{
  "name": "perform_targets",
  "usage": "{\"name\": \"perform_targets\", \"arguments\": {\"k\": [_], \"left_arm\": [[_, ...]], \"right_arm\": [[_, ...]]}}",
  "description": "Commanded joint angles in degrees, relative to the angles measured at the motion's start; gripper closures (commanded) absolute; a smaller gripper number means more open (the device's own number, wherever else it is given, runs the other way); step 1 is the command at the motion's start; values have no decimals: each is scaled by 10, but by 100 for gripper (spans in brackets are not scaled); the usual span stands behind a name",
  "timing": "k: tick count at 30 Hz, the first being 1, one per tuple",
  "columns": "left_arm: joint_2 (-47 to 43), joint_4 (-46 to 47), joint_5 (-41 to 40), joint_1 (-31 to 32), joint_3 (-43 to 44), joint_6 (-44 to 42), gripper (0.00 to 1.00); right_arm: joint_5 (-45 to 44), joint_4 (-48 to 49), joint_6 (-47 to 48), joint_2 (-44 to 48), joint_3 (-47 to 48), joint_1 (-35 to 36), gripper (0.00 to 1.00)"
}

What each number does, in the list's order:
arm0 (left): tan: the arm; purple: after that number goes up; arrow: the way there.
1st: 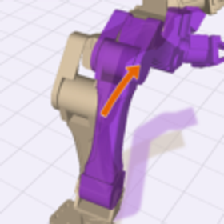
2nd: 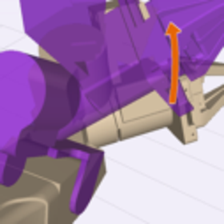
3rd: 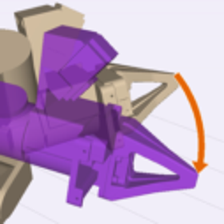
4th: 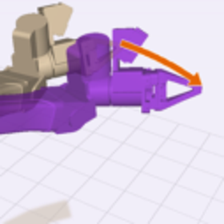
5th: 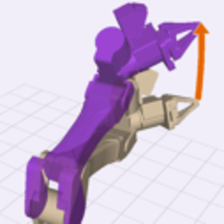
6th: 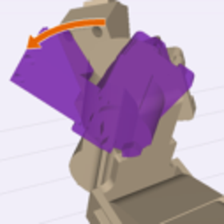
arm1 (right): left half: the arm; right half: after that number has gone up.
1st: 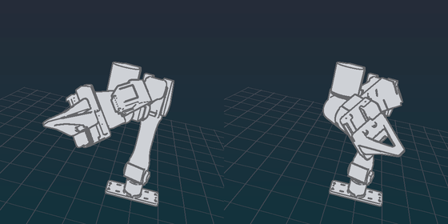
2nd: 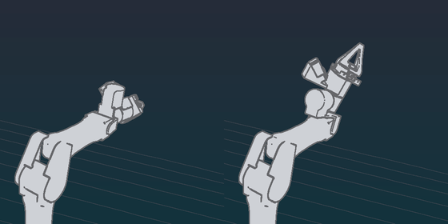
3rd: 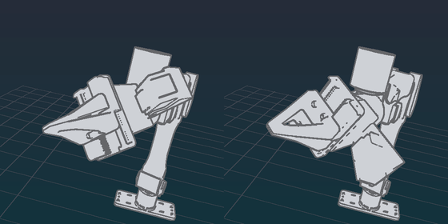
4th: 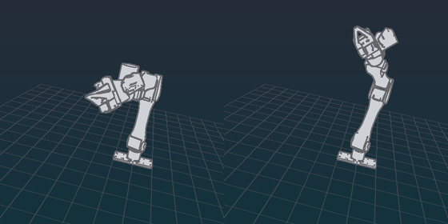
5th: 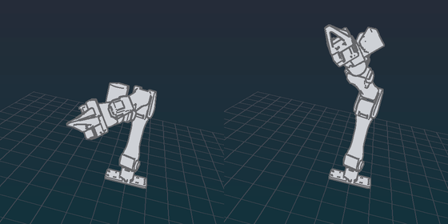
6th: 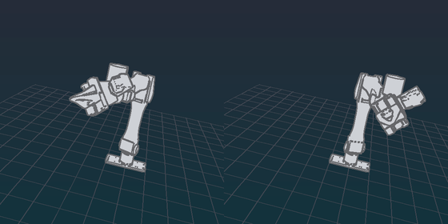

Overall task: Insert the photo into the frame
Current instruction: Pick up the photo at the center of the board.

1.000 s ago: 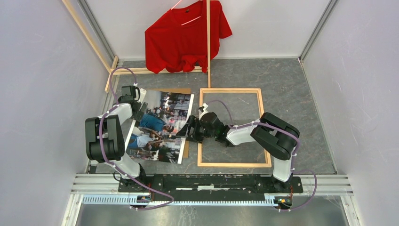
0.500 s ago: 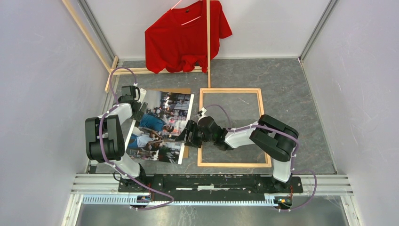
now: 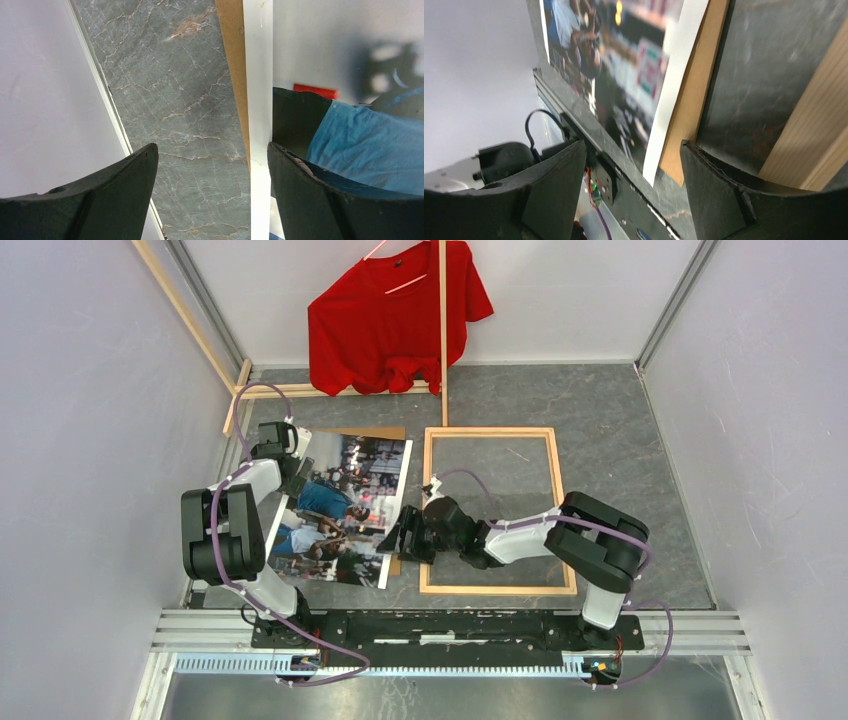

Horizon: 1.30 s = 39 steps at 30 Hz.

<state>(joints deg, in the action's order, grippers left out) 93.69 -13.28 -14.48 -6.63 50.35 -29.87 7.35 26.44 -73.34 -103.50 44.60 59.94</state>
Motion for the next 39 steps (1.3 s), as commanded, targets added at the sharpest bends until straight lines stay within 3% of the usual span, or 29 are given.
{"name": "perform_targets", "arguments": {"k": [1,16,24,29,33,36,39], "left_arm": [[35,-66,70,8,-31,-10,12],[27,-74,72,7,-29,-11,12],[26,-73,75,7,-33,-13,12],[26,-75,75,8,-35,-16,12],[25,-80,75,8,-32,-20,12],[21,-90,78,7,-27,-21,12],[15,-103,82,7,-21,-22,12]], "right_arm": [[4,3,-12,28,-22,30,25],[1,15,-55,-12,-17,82,25],[14,95,-102,-51,-12,93,26],[-13,118,-96,-40,-4,94,27],[-39,83,-59,-23,20,94,28],[-54,78,-60,-21,14,94,36],[-53,90,-66,-31,8,87,52]]}}
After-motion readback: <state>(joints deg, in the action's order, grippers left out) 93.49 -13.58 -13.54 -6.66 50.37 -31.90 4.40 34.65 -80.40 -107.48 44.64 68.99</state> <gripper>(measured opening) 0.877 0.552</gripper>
